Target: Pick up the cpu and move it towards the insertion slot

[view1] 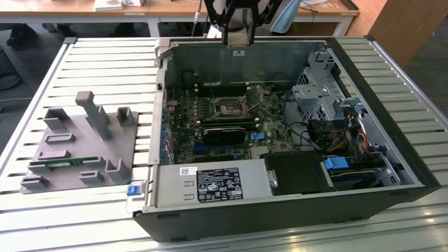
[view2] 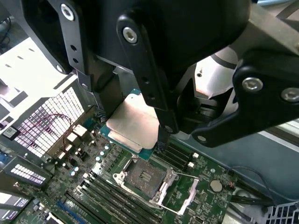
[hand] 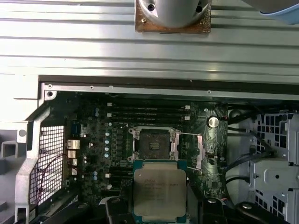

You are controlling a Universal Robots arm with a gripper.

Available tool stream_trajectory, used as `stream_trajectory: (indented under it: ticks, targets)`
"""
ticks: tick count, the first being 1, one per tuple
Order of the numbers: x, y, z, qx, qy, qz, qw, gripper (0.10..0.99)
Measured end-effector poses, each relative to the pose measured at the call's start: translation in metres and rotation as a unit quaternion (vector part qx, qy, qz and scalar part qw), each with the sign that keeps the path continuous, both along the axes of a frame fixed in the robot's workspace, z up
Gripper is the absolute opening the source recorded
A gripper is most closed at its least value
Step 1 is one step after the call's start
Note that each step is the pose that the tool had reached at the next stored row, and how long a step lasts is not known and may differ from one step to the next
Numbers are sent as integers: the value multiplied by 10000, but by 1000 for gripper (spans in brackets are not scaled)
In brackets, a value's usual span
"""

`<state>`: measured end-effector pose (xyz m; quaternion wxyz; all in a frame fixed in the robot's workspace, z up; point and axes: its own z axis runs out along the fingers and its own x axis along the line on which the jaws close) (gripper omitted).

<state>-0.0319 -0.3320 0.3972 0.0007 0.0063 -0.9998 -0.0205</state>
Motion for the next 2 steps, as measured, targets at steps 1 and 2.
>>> stream_trajectory:
  ticks: [1,2]
  targets:
    - [0,0,0,0,0,0,10000,545]
    - [0,0,0,0,0,0,10000,545]
